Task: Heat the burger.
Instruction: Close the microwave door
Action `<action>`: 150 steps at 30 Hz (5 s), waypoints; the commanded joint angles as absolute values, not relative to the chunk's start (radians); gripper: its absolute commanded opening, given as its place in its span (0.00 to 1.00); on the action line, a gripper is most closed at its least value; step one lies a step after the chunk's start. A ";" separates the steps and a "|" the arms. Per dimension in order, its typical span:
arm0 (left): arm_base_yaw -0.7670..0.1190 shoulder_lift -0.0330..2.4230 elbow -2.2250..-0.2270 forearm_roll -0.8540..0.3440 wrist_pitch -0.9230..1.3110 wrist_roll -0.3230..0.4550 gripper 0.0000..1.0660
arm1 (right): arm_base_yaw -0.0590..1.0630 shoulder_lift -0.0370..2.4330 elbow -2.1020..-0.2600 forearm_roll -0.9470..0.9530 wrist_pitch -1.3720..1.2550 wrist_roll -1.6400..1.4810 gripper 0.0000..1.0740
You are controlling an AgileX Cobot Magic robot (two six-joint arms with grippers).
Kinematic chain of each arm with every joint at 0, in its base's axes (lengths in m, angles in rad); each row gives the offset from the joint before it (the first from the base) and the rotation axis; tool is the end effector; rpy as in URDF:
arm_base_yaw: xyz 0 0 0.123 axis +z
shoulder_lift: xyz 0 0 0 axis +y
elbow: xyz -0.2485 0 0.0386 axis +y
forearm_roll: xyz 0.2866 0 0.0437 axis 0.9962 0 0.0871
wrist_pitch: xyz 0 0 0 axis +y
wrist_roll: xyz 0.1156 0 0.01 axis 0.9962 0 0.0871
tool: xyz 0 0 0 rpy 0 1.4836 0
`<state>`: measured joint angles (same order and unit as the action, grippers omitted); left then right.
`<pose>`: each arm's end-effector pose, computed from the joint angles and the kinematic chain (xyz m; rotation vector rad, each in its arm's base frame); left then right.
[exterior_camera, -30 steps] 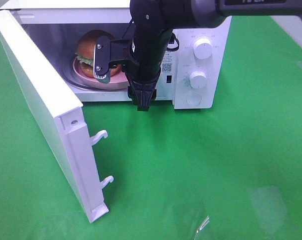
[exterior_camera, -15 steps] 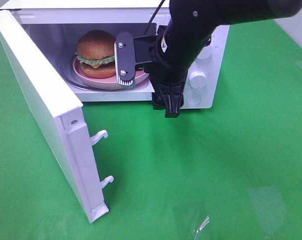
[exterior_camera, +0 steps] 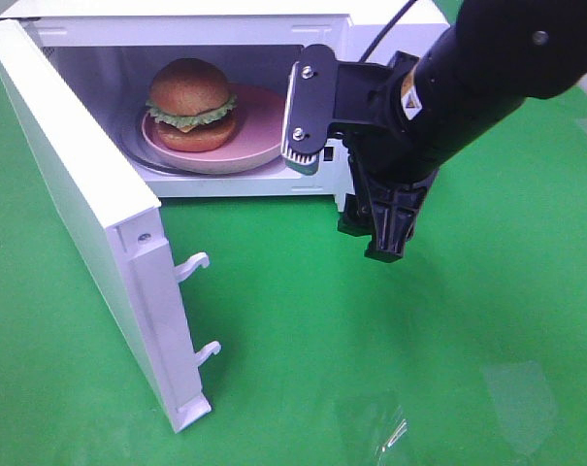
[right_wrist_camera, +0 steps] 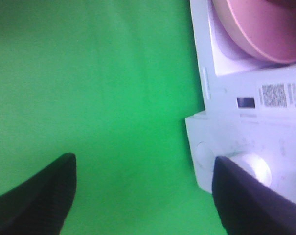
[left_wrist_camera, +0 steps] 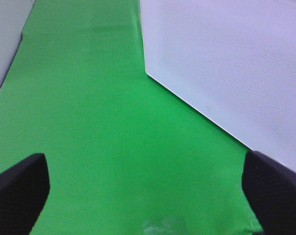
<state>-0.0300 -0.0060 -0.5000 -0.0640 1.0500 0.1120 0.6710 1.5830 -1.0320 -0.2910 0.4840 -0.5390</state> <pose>0.0845 -0.0090 0.2861 0.1465 2.0207 -0.0246 0.3052 0.2225 0.1659 -1.6358 1.8942 -0.2202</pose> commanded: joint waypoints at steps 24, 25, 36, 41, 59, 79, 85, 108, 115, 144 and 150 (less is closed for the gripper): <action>-0.026 -0.029 -0.497 -0.069 1.038 0.114 0.94 | 0.164 1.133 -0.885 -0.024 0.953 -0.018 0.71; -0.026 -0.029 -0.497 -0.069 1.038 0.114 0.94 | 0.164 1.133 -0.885 -0.024 0.953 -0.018 0.71; -0.026 -0.029 -0.497 -0.069 1.038 0.114 0.94 | 0.164 0.911 -0.853 -0.022 1.007 0.016 0.71; -0.026 -0.029 -0.497 -0.069 1.038 0.114 0.94 | 0.164 0.771 -0.798 -0.026 1.024 0.018 0.71; -0.026 -0.029 -0.497 -0.069 1.038 0.114 0.94 | 0.164 0.205 -0.577 -0.032 1.030 0.093 0.71; -0.026 -0.026 -0.497 -0.069 1.038 0.114 0.94 | 0.162 -0.029 -0.541 -0.033 1.059 0.094 0.71; -0.026 -0.024 -0.497 -0.069 1.038 0.114 0.94 | 0.162 -0.029 -0.508 -0.034 1.002 0.093 0.70; -0.026 -0.024 -0.497 -0.069 1.038 0.114 0.94 | 0.162 -0.029 -0.508 -0.033 1.002 0.093 0.70; -0.026 -0.024 -0.497 -0.069 1.038 0.114 0.94 | 0.162 -0.029 -0.508 -0.033 1.002 0.093 0.70; -0.026 -0.023 -0.514 -0.070 1.017 0.091 0.94 | 0.162 -0.029 -0.508 -0.033 1.002 0.093 0.70; -0.026 -0.022 -0.534 -0.063 0.907 0.079 0.90 | 0.162 -0.029 -0.508 -0.033 1.002 0.093 0.70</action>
<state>-0.0300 -0.0060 -0.5220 -0.0640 0.9890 0.0910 0.1680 -0.0060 -0.5090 -0.0270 1.0170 0.0840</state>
